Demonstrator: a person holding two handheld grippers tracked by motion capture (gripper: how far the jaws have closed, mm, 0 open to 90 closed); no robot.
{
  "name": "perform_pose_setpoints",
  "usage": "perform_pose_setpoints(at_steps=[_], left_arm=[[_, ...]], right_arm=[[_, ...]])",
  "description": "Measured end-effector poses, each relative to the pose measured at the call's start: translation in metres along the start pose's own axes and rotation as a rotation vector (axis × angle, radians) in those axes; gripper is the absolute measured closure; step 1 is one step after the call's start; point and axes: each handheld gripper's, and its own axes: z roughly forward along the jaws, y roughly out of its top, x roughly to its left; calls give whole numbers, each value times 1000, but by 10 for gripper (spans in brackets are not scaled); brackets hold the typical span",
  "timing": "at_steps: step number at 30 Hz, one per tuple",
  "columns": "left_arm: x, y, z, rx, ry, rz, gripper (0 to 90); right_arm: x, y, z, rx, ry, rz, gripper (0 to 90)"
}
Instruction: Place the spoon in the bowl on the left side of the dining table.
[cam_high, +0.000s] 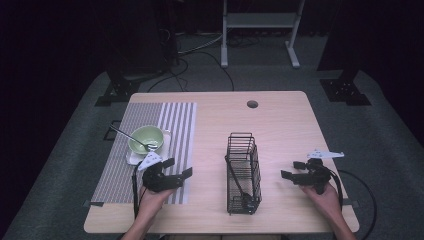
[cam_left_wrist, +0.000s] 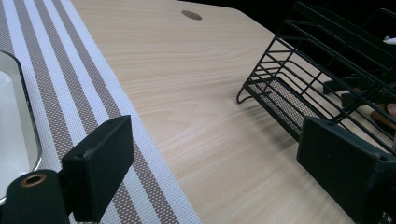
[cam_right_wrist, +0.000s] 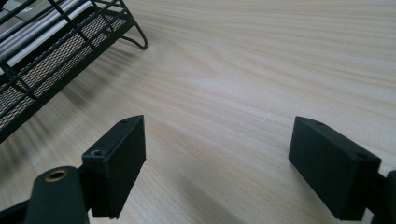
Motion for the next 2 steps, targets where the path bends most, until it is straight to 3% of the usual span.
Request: perform_pose_setpoints(at_steps=[2], left_arm=[[0,0,-1,-6,3,5,104]], right_arm=[[0,0,0,-1,4,1,177]])
